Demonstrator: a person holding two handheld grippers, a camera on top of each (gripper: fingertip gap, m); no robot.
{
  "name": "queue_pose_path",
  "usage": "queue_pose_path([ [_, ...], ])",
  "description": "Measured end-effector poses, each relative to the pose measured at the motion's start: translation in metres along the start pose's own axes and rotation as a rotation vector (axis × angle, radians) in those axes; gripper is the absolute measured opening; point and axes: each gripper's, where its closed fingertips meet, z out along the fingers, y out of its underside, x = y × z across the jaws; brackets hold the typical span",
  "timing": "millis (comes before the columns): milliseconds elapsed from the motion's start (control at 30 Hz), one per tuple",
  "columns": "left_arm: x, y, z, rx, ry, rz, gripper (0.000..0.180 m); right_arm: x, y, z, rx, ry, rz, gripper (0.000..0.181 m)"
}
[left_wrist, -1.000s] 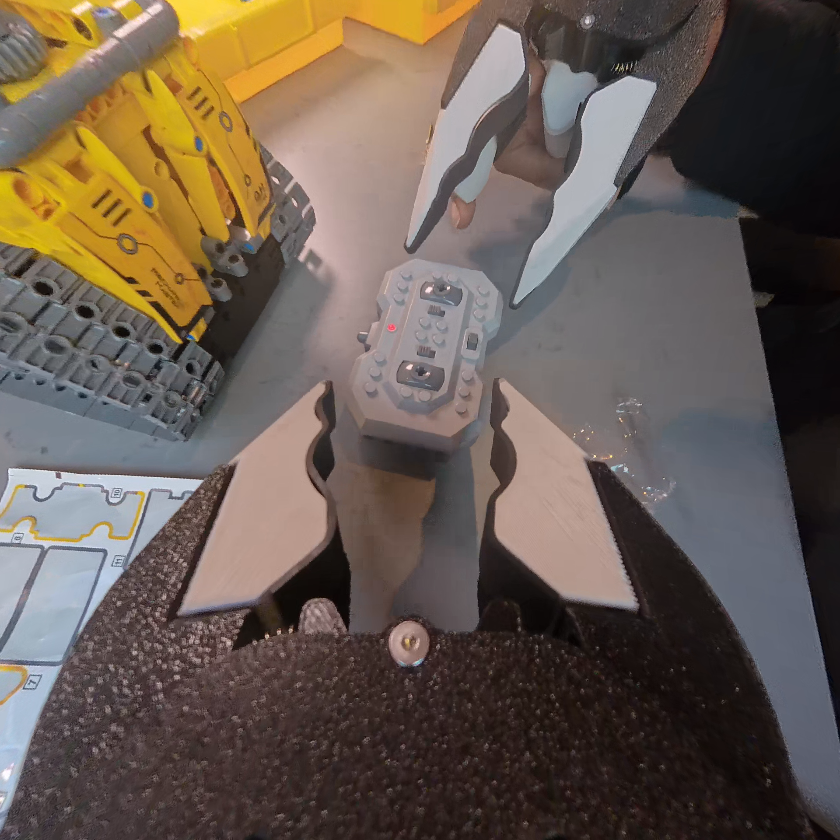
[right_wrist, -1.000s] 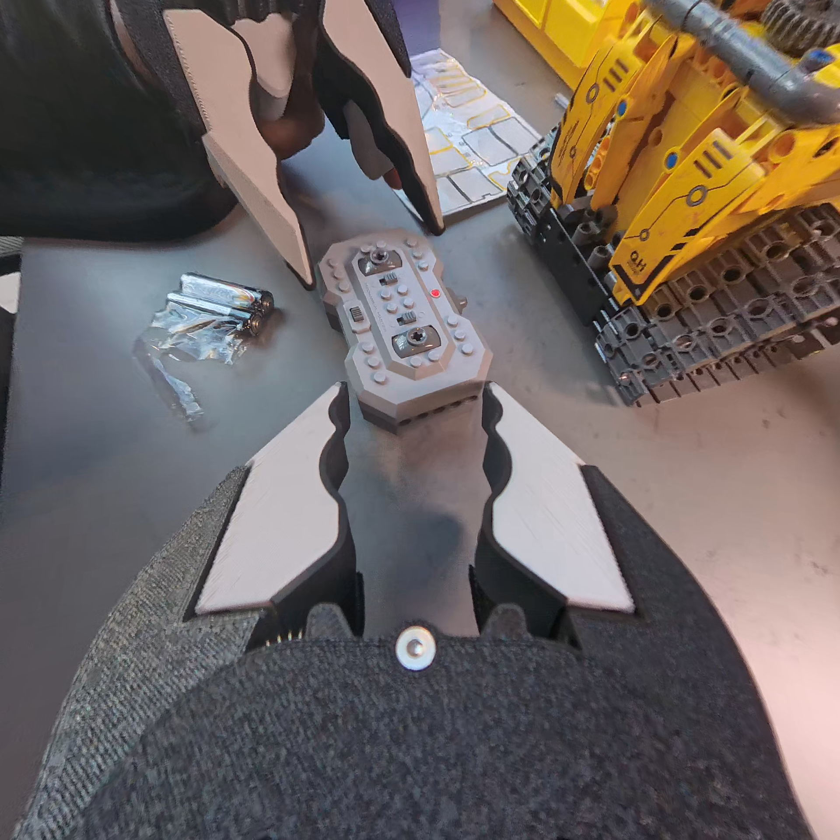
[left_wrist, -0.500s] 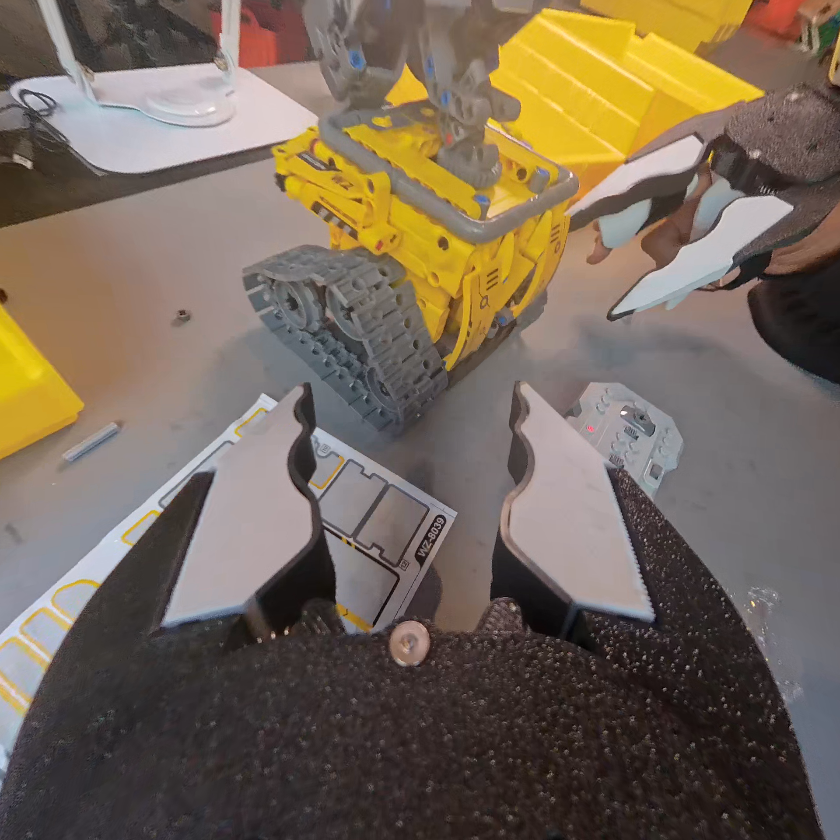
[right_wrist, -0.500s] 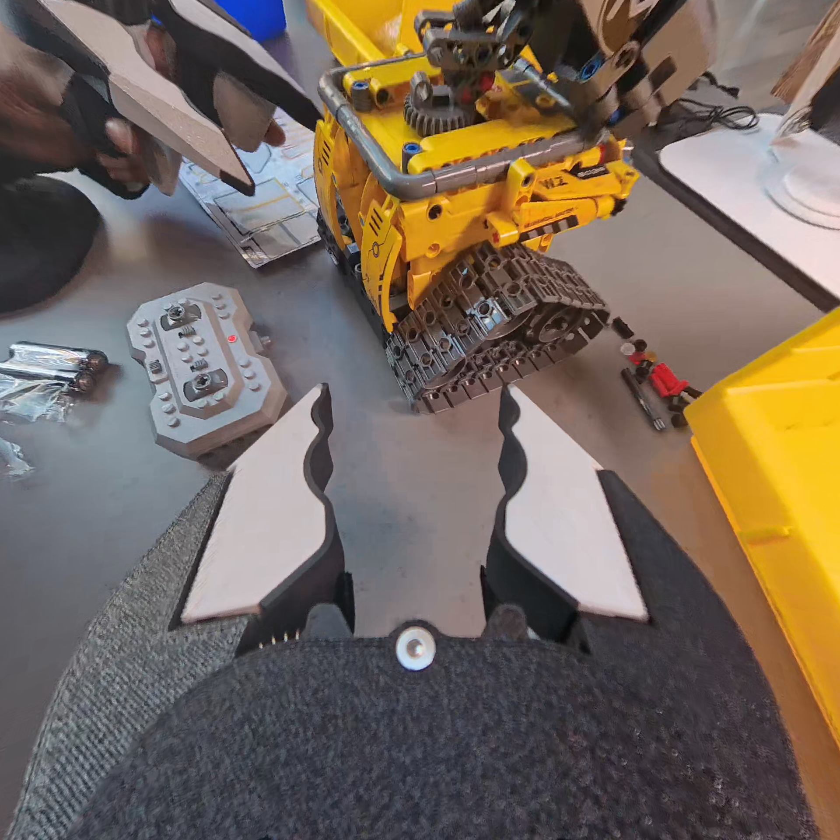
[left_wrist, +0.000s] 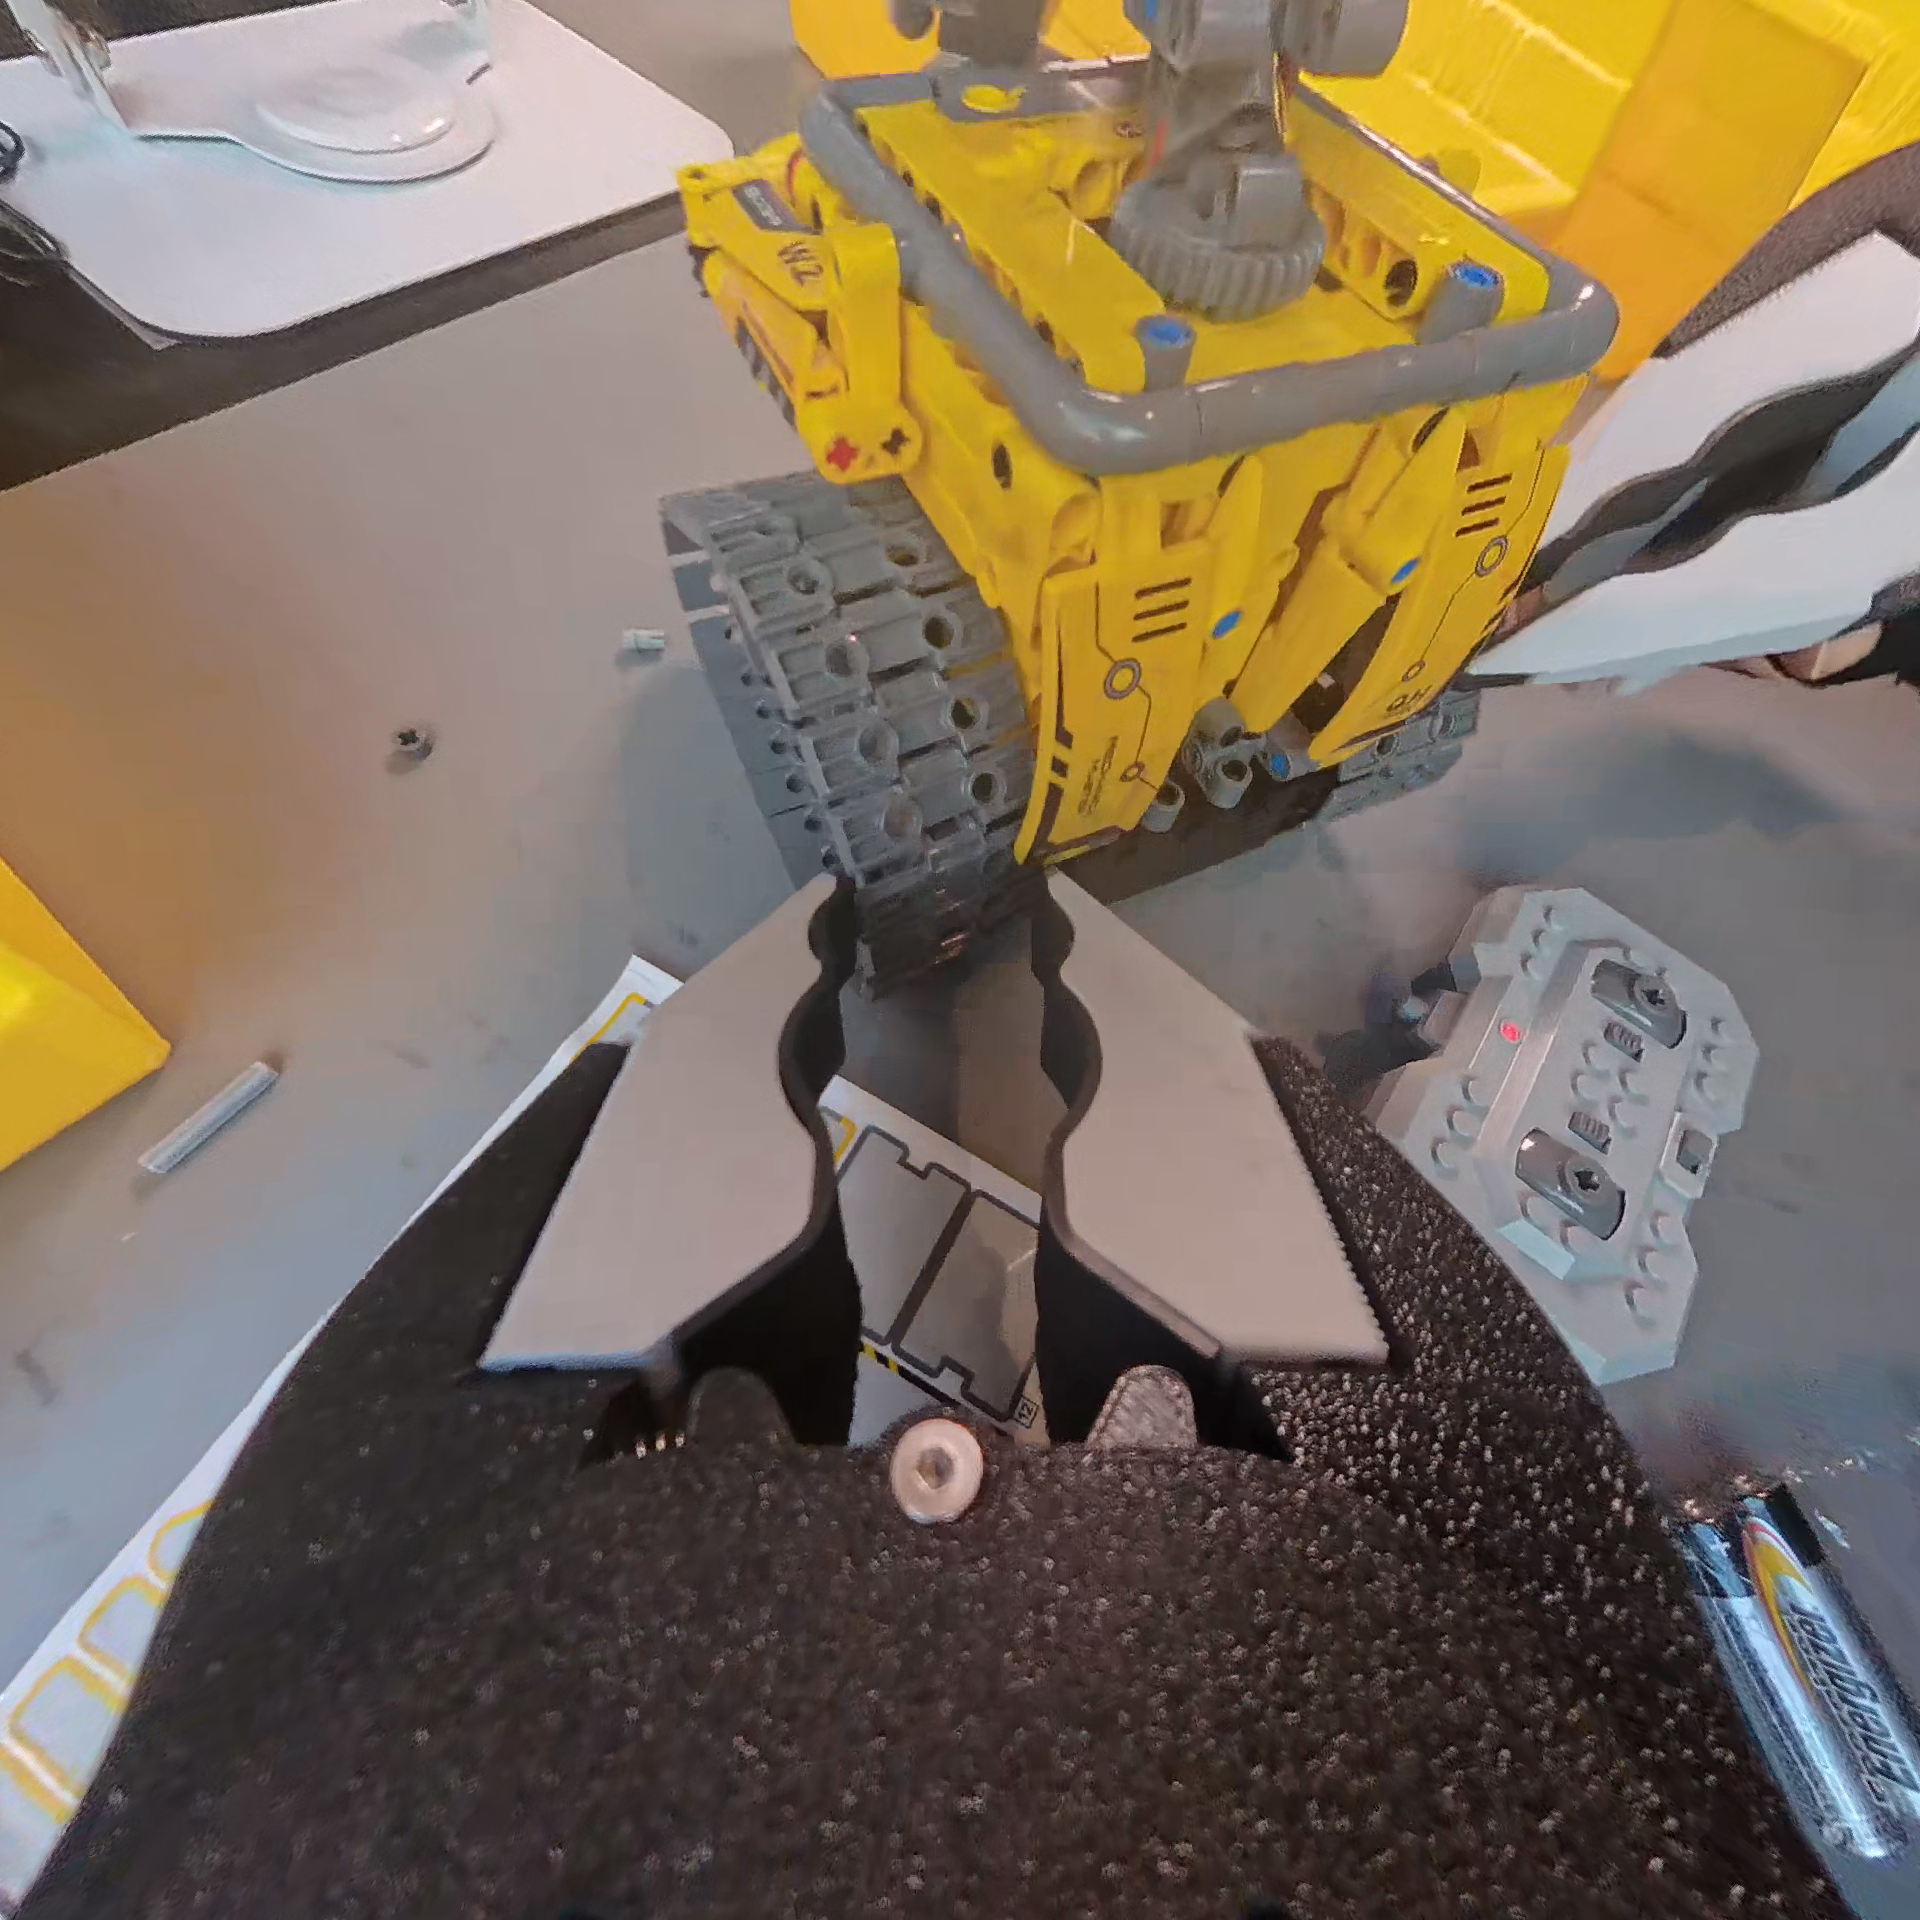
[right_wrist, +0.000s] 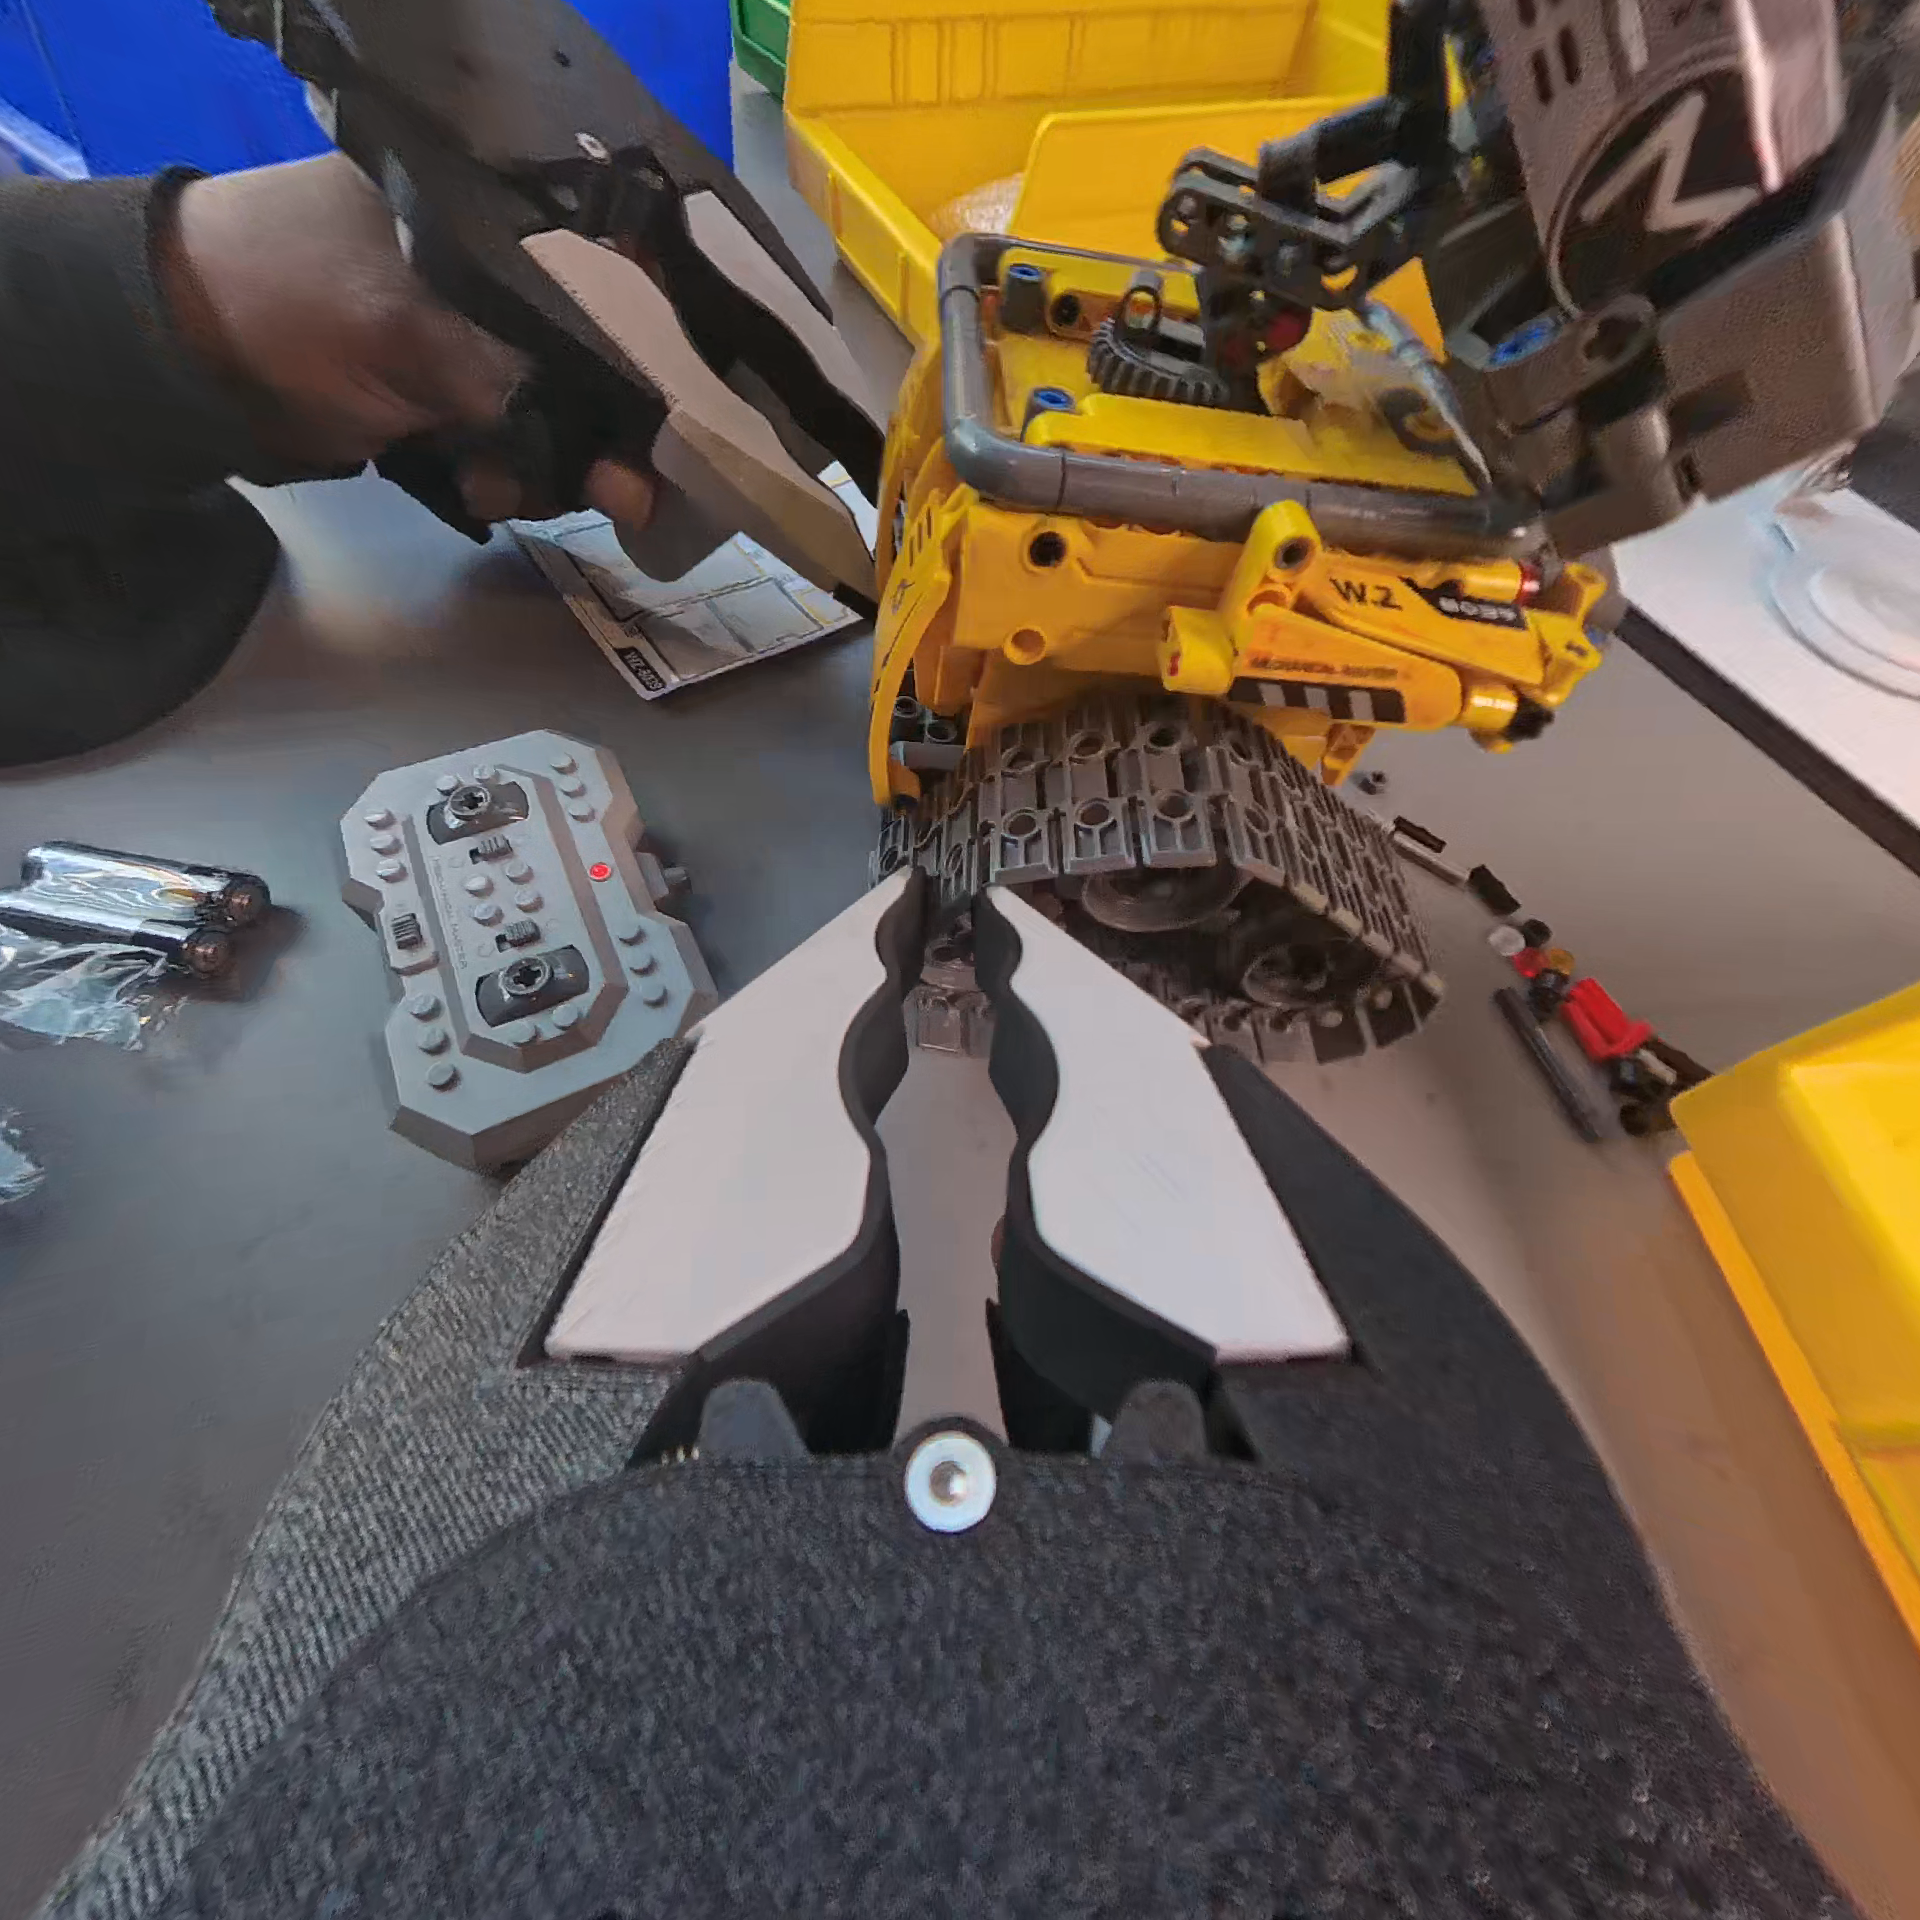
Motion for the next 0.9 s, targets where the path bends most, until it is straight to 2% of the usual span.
queue_pose_path([
  [100,-0.005,-0.007,-0.001,0.033,0.039,-0.067,0.033,-0.005,-0.018,-0.002,0.065,0.045,-0.09,0.008],
  [267,-0.006,-0.016,-0.001,0.075,0.098,-0.184,0.035,-0.003,-0.047,-0.012,0.192,0.095,-0.077,0.007],
  [400,-0.005,-0.022,-0.014,0.121,0.042,-0.058,0.057,0.001,-0.055,-0.018,0.242,0.116,-0.039,0.006],
  [500,0.009,-0.024,-0.022,0.154,-0.006,0.106,0.069,-0.002,-0.066,-0.019,0.276,0.118,-0.026,0.005],
  [633,0.019,-0.012,-0.005,0.086,-0.148,0.322,0.087,-0.01,-0.076,-0.014,0.285,0.119,-0.032,0.004],
  [700,0.015,-0.013,0.001,0.061,-0.218,0.357,0.091,-0.013,-0.08,-0.012,0.293,0.115,-0.024,0.003],
  [900,0.018,-0.013,0.005,0.057,-0.147,0.323,0.082,-0.013,-0.08,-0.014,0.316,0.119,-0.019,0.004],
])
